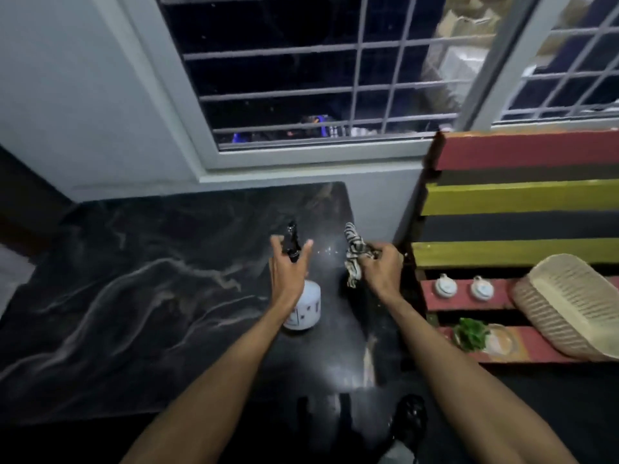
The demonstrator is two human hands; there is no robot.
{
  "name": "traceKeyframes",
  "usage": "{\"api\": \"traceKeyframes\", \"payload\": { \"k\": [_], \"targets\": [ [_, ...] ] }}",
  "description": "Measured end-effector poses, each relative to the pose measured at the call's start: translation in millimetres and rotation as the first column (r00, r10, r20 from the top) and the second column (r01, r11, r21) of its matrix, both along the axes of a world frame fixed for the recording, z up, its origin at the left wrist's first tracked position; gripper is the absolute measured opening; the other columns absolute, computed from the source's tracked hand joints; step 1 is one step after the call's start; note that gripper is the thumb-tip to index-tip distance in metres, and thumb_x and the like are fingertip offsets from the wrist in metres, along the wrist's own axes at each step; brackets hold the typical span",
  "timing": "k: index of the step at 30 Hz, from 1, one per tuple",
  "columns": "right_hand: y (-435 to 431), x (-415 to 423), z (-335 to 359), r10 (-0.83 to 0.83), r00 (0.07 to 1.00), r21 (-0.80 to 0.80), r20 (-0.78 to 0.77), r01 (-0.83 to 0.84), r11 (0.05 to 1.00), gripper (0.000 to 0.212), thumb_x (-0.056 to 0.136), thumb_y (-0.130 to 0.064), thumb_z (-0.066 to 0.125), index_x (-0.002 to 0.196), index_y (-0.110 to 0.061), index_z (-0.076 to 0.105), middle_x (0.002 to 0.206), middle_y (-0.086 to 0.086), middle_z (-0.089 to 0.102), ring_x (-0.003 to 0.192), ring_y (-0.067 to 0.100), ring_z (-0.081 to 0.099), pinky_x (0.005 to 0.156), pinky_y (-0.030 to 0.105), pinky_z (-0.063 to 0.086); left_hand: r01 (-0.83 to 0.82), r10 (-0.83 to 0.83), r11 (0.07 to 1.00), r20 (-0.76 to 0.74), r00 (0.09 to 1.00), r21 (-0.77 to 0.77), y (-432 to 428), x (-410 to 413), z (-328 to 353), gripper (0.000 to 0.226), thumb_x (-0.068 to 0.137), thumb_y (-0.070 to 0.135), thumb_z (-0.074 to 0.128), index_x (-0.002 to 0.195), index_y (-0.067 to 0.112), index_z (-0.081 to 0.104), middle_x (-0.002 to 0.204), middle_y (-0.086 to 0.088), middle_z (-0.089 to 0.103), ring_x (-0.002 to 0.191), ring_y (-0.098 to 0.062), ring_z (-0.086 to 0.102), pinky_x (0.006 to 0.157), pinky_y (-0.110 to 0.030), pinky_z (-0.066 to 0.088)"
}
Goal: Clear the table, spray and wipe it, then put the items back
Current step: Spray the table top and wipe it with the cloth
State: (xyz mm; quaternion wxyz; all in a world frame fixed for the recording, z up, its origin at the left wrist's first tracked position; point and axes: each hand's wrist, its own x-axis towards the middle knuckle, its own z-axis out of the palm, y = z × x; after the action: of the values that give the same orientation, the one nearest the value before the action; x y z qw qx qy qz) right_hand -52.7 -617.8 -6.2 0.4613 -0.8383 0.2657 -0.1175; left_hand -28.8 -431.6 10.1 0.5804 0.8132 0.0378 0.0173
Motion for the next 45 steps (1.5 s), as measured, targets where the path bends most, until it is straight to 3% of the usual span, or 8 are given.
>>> {"api": "traceKeyframes", "payload": {
  "k": [6,10,15,28,34,39,42,45],
  "targets": [
    [80,15,4,0.037,0.998,-0.009,-0.050,-0.038,0.999,0.029,0.083,-0.019,0.071,0.111,-0.017,0.078,0.109,0.009,0.076,0.103,0.024,0.070,0.092,0.028,0.052,0.005,-0.004,0.999,-0.021,1.000,0.047,89,10,-19,0.041,0.096,0.042,0.063,0.125,0.013,0.058,0.117,-0.006,0.061,0.098,-0.036,0.067,0.087,-0.056,0.056],
    [89,21,3,-0.006,0.999,-0.009,-0.046,0.005,1.000,0.025,0.081,-0.015,0.072,0.105,-0.014,0.079,0.099,0.007,0.078,0.088,0.017,0.071,0.083,0.026,0.053,0.036,-0.035,0.999,-0.107,0.994,0.009,106,21,-33,0.033,0.092,0.042,0.069,0.103,0.011,0.065,0.087,-0.010,0.070,0.075,-0.033,0.066,0.077,-0.053,0.059],
    [73,36,-4,-0.091,0.994,-0.016,-0.055,0.090,0.996,0.024,0.079,-0.013,0.073,0.102,-0.013,0.079,0.094,0.009,0.079,0.084,0.020,0.071,0.078,0.024,0.048,0.086,-0.077,0.992,-0.106,0.991,0.087,86,38,-40,0.028,0.090,0.038,0.073,0.078,0.016,0.060,0.065,0.005,0.058,0.059,-0.005,0.054,0.063,-0.025,0.043],
    [59,124,-32,-0.043,0.994,-0.054,-0.101,0.038,0.998,0.030,0.083,-0.004,0.065,0.111,-0.009,0.076,0.106,0.017,0.076,0.099,0.033,0.071,0.093,0.038,0.055,0.048,-0.029,0.975,-0.089,0.996,0.216,71,109,-60,0.033,0.088,0.035,0.075,0.080,0.004,0.066,0.071,-0.007,0.068,0.070,-0.027,0.066,0.066,-0.036,0.051],
    [90,162,-45,-0.049,0.990,-0.172,-0.130,0.026,0.985,0.035,0.084,-0.004,0.062,0.116,-0.013,0.074,0.110,0.019,0.068,0.102,0.039,0.065,0.093,0.042,0.053,-0.047,0.062,0.977,-0.064,0.996,0.208,113,129,-63,0.049,0.082,0.036,0.081,0.055,0.020,0.044,0.049,0.008,0.046,0.047,-0.005,0.047,0.054,-0.024,0.034],
    [175,182,-77,0.272,0.941,-0.204,-0.201,-0.312,0.928,0.038,0.093,-0.010,0.058,0.131,-0.008,0.062,0.131,0.020,0.052,0.121,0.038,0.052,0.104,0.042,0.044,-0.112,0.122,0.980,-0.052,0.991,0.167,169,149,-64,0.040,0.079,0.043,0.082,0.066,0.015,0.058,0.059,0.010,0.057,0.058,-0.003,0.058,0.063,-0.028,0.047],
    [217,187,-101,0.555,0.775,-0.391,-0.300,-0.631,0.670,0.050,0.092,-0.011,0.055,0.142,-0.011,0.051,0.150,0.018,0.041,0.135,0.038,0.041,0.112,0.044,0.039,-0.109,0.109,0.976,0.011,0.994,0.187,201,164,-57,0.036,0.084,0.041,0.079,0.071,0.013,0.061,0.067,0.002,0.063,0.072,-0.026,0.066,0.071,-0.040,0.053],
    [218,223,-108,0.492,0.777,-0.447,-0.393,-0.629,0.636,0.064,0.089,-0.013,0.058,0.151,-0.014,0.043,0.161,0.016,0.029,0.143,0.039,0.034,0.115,0.045,0.032,-0.087,0.083,0.990,0.036,0.996,0.114,232,183,-57,0.030,0.086,0.036,0.078,0.076,0.010,0.065,0.072,-0.002,0.068,0.076,-0.028,0.068,0.073,-0.043,0.056]
  ]
}}
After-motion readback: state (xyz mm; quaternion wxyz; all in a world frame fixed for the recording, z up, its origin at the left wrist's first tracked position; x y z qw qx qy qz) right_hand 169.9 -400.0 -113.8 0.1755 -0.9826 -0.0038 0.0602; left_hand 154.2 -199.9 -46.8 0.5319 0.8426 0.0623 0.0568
